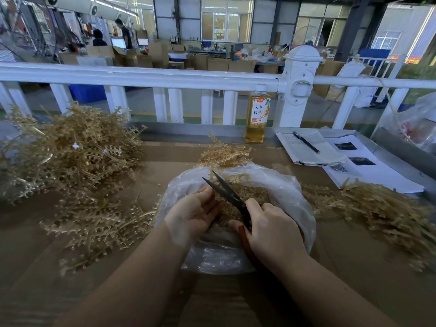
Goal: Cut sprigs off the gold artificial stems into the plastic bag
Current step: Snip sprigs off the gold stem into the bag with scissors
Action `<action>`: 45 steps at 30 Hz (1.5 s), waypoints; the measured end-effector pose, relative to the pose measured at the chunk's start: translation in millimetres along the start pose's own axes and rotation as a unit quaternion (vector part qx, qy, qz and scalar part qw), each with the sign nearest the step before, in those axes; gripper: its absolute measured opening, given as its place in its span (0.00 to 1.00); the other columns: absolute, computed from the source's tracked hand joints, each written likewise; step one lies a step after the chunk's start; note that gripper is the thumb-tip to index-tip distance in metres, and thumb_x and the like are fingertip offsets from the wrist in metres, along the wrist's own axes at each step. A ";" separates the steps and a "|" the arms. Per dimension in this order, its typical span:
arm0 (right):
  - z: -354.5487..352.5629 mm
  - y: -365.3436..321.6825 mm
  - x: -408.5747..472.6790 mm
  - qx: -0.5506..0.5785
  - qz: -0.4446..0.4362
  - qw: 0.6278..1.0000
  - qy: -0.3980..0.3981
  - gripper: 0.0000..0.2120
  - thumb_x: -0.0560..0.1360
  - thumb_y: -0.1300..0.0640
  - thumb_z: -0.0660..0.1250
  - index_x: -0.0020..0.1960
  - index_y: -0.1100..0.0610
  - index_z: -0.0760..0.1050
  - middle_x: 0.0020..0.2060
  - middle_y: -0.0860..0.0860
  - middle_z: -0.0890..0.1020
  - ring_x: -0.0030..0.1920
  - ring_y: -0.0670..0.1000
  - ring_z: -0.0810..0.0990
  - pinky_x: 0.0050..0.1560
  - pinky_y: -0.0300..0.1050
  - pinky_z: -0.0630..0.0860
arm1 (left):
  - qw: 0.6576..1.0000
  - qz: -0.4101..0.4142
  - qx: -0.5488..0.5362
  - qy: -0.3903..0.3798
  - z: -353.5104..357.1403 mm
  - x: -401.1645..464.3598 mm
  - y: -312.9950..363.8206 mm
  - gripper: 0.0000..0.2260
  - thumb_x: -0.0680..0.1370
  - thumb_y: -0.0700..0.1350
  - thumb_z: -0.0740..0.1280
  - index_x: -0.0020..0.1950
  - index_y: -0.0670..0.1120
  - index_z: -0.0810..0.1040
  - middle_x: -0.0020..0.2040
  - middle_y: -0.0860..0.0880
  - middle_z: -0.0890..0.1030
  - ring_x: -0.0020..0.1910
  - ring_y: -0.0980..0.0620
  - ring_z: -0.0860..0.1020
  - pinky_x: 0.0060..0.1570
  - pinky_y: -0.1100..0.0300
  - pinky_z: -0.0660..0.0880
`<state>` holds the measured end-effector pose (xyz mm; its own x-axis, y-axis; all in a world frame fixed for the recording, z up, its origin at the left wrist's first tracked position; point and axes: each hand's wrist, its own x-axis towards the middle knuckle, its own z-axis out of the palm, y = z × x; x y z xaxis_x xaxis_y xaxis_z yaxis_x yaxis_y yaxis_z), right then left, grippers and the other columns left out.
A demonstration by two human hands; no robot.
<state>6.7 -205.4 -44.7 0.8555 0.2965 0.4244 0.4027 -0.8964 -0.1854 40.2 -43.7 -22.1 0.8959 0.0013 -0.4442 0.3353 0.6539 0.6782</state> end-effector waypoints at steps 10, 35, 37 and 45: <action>2.7 -4.3 1.4 -0.005 -0.020 1.000 -0.017 0.23 0.78 0.35 0.49 0.63 0.50 0.63 0.49 0.52 0.77 0.49 0.53 0.76 0.43 0.44 0.68 | 0.999 -0.032 -0.038 -0.002 -4.8 -0.3 3.5 0.08 0.79 0.39 0.61 0.44 0.41 0.78 0.35 0.46 0.81 0.37 0.50 0.76 0.42 0.57 0.75; 7.9 0.0 5.5 -0.029 -0.033 0.999 -0.018 0.19 0.81 0.42 0.50 0.64 0.53 0.65 0.49 0.53 0.80 0.48 0.55 0.80 0.39 0.44 0.64 | 1.000 0.010 0.003 0.018 4.4 -0.7 -1.6 0.07 0.80 0.36 0.60 0.46 0.44 0.76 0.41 0.47 0.78 0.39 0.52 0.76 0.42 0.61 0.73; 6.7 0.0 5.7 -0.029 -0.034 0.999 -0.026 0.19 0.82 0.41 0.50 0.63 0.54 0.65 0.47 0.52 0.80 0.46 0.54 0.80 0.38 0.44 0.63 | 1.000 0.010 0.003 0.021 4.7 -0.8 -1.3 0.07 0.80 0.36 0.60 0.46 0.44 0.76 0.40 0.47 0.78 0.38 0.52 0.75 0.43 0.61 0.73; -4.0 -2.6 7.4 0.044 0.020 0.999 -0.007 0.19 0.78 0.35 0.54 0.51 0.50 0.68 0.34 0.45 0.76 0.37 0.49 0.79 0.35 0.43 0.72 | 1.000 0.025 -0.001 0.014 1.4 1.0 -5.1 0.08 0.79 0.35 0.62 0.40 0.44 0.74 0.29 0.48 0.79 0.34 0.53 0.77 0.36 0.60 0.76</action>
<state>10.7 -202.2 -37.5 0.8762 0.2656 0.4022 0.3938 -0.8756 -0.2797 39.8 -48.1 -25.3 0.9030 0.0564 -0.4258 0.2891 0.6533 0.6997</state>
